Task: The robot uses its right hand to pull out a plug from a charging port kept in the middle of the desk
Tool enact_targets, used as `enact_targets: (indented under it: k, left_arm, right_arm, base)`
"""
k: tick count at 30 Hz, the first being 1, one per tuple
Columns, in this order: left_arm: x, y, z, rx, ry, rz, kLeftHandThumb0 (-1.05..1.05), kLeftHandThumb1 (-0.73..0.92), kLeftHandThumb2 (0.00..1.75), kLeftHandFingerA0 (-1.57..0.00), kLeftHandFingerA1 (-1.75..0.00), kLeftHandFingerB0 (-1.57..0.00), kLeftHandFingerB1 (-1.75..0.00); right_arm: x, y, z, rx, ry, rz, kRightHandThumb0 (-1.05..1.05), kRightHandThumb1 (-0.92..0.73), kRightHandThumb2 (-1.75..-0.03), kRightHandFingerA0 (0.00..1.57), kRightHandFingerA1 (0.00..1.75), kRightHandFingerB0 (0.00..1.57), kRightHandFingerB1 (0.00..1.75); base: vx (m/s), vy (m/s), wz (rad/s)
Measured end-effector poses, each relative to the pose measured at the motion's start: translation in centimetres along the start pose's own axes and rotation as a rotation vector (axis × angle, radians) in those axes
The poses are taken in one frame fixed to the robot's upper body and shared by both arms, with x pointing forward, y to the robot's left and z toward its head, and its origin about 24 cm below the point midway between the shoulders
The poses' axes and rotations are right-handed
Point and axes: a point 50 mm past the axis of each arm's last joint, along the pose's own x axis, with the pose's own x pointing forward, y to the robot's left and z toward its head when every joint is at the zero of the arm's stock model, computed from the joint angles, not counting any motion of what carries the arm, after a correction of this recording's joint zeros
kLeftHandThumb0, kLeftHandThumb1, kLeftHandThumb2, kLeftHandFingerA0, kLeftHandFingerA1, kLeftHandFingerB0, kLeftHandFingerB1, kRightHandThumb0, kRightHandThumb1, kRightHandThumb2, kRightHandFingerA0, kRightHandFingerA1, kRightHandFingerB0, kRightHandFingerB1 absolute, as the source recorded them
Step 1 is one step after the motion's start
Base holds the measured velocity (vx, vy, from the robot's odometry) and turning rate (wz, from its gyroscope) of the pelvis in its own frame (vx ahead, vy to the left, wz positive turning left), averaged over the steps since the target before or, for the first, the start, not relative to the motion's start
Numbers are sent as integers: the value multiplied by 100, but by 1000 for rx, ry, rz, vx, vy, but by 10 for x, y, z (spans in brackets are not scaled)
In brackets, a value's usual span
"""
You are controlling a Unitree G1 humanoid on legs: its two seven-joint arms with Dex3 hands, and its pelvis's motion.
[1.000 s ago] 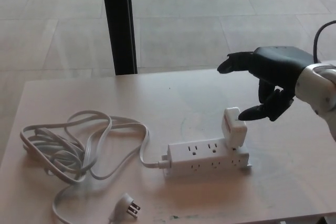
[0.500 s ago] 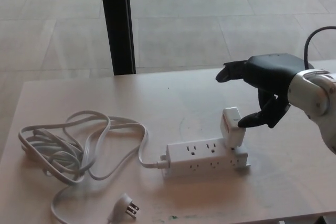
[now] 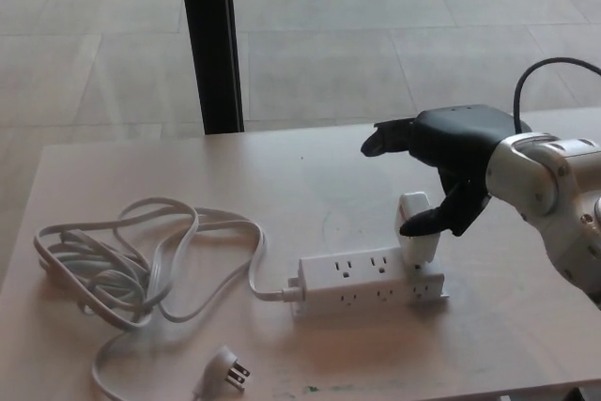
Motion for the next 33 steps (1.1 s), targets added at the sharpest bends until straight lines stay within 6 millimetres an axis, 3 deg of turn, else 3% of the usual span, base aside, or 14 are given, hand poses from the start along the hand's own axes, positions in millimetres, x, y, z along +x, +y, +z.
enact_targets:
  k: [2,9,11,13,14,18,19,20,22,23,24,25,26,33]
  left_arm:
    - [0,0,0,0,1,0,-66,65,60,-67,-55,-55,-43]
    - [0,0,-1,0,5,0,-67,65,60,-67,-56,-54,-43]
    - [0,0,-1,0,5,0,-68,65,60,-68,-54,-58,-43]
    - [0,0,-1,0,5,0,-67,52,93,-63,-65,-48,-56]
    - [0,0,-1,0,5,0,-69,65,60,-70,-59,-58,-44]
    - [0,0,-1,-1,5,0,-68,65,60,-68,-58,-54,-42]
    - [0,0,-1,-1,5,0,-67,52,93,-62,-66,-47,-55]
    - [0,0,-1,-1,5,0,-69,66,60,-67,-56,-54,-43]
    - [0,0,-1,0,5,0,-69,66,60,-67,-55,-55,-42]
    - [0,0,-1,0,5,0,-68,53,94,-63,-65,-48,-55]
    - [0,0,-1,0,5,0,-69,67,60,-70,-56,-56,-42]
    - [0,0,-1,0,5,0,-67,53,93,-64,-66,-53,-58]
    - [0,0,-1,0,6,0,-67,69,61,-68,-56,-57,-43]
    - [0,0,0,7,-1,-3,-69,70,61,-68,-54,-59,-43]
  right_arm:
    - [0,3,0,-1,6,8,-74,-51,-59,74,148,26,34]
    - [-2,13,-11,-13,65,42,-79,-44,-80,87,136,18,42]
    - [-4,12,-16,-18,89,43,-76,-53,-57,81,142,22,33]
    - [-7,9,-23,-25,121,38,-84,-45,-81,85,133,18,43]
    - [-8,8,-26,-28,137,34,-80,-43,-82,89,135,15,44]
    - [-11,7,-33,-29,167,30,-76,-51,-60,80,157,21,37]
    - [-11,9,-34,-27,171,33,-76,-53,-56,81,157,23,37]
    - [-12,11,-35,-25,173,37,-78,-54,-57,81,157,23,35]
    - [-12,13,-35,-25,174,43,-76,-52,-60,74,154,23,34]
    - [-11,14,-34,-23,172,46,-75,-53,-57,75,153,25,33]
    - [-11,15,-32,-20,168,49,-76,-54,-57,74,151,27,33]
    - [-10,16,-30,-15,162,54,-77,-54,-57,73,152,27,33]
    - [-9,17,-29,-12,158,56,-76,-53,-56,71,154,27,33]
    - [-5,22,-22,0,144,77,-76,-52,-56,72,155,25,34]
  base:
    - [0,0,0]
    - [0,0,0]
    - [0,0,0]
    - [0,0,0]
    - [0,0,0]
    - [0,0,0]
    - [0,0,0]
    - [0,0,0]
    - [0,0,0]
    - [0,0,0]
    - [0,0,0]
    - [0,0,0]
    - [0,0,0]
    - [0,0,0]
